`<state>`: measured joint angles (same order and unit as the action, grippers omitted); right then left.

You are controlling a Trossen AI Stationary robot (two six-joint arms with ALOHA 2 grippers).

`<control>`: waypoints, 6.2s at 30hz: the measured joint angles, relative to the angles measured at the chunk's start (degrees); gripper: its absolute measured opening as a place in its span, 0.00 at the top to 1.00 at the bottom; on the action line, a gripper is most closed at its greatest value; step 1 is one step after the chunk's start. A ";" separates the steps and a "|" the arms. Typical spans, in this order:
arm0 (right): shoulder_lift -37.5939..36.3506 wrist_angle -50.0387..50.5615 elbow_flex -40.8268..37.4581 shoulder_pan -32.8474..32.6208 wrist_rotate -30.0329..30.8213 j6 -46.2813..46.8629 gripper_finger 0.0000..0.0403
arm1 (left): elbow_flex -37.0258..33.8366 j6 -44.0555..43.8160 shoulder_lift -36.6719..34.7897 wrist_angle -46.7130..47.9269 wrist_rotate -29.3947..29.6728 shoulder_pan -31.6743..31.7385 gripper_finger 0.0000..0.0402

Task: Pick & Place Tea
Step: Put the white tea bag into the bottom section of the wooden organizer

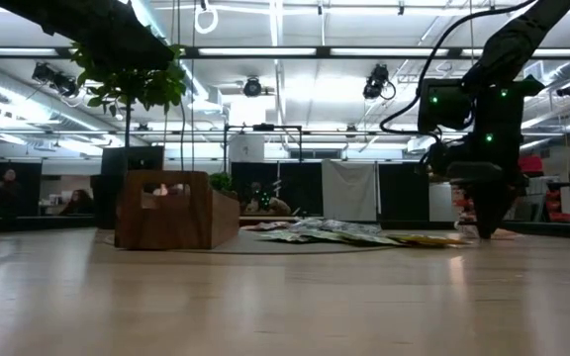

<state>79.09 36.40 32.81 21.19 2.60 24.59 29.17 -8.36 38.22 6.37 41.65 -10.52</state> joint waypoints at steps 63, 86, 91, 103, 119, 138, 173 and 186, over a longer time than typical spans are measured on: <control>-11.58 -31.17 18.98 -23.37 -30.67 -11.92 1.00 | 21.74 19.63 38.52 -33.31 -33.09 0.25 0.51; -10.88 -34.93 18.98 -23.34 -30.50 -14.59 1.00 | 27.82 18.17 47.39 -33.20 -41.51 4.63 0.51; -10.88 -35.20 18.98 -23.34 -30.50 -14.80 1.00 | 27.82 18.00 47.39 -33.78 -44.40 4.63 0.51; -10.88 -36.79 18.98 -23.26 -30.46 -15.16 1.00 | 27.80 17.98 47.34 -36.57 -46.01 5.10 0.51; -10.88 -37.22 18.98 -23.26 -28.71 -15.88 1.00 | 27.78 13.49 47.34 -38.61 -53.10 7.48 0.51; -10.88 -38.29 18.95 -23.26 -27.09 -16.47 1.00 | 27.76 11.92 47.34 -40.04 -49.98 8.17 0.51; -8.50 -37.06 18.89 -23.28 -24.73 -16.34 1.00 | 27.85 10.48 51.04 -41.35 -55.05 8.44 0.76; -8.51 -36.19 18.89 -23.19 -27.10 -15.09 0.92 | 27.98 12.46 51.04 -38.98 -55.23 8.41 0.98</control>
<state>70.58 0.20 51.70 -2.00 -24.50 9.50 57.14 4.10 89.25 -32.61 -13.58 -2.11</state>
